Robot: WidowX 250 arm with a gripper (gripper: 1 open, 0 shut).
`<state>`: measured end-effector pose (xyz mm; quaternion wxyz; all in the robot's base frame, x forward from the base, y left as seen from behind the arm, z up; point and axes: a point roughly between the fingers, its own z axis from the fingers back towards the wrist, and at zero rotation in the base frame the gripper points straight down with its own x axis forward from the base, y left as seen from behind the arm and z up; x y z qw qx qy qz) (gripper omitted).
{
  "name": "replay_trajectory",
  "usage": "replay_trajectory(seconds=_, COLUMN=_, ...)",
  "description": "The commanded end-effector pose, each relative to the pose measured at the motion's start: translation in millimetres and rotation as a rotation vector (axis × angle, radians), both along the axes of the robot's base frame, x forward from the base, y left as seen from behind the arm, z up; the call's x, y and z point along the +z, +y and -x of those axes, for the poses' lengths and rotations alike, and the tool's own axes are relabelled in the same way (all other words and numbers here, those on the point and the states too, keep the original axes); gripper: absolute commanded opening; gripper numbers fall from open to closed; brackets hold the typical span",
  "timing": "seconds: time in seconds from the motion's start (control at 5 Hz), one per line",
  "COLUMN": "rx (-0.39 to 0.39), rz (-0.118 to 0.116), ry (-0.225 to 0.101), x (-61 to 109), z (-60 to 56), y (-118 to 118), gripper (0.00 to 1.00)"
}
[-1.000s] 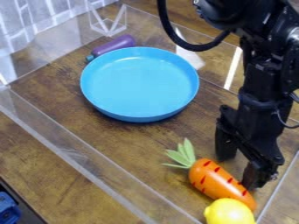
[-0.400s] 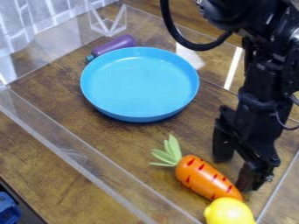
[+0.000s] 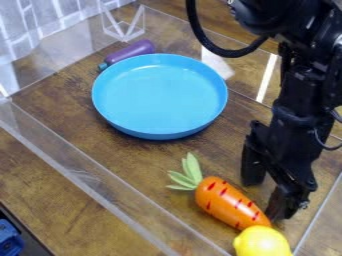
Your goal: Move the carrot to the left side
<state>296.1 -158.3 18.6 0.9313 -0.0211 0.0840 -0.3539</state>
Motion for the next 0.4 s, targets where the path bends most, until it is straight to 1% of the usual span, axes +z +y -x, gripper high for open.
replay_trajectory(seconds=0.0, rx=-0.011, rz=-0.030, ry=0.042, x=-9.1, z=5.5, y=5.5, gripper=1.00)
replay_trajectory(seconds=0.2, rx=-0.017, rz=-0.036, ry=0.048, x=-9.0, z=5.3, y=6.8, gripper=1.00)
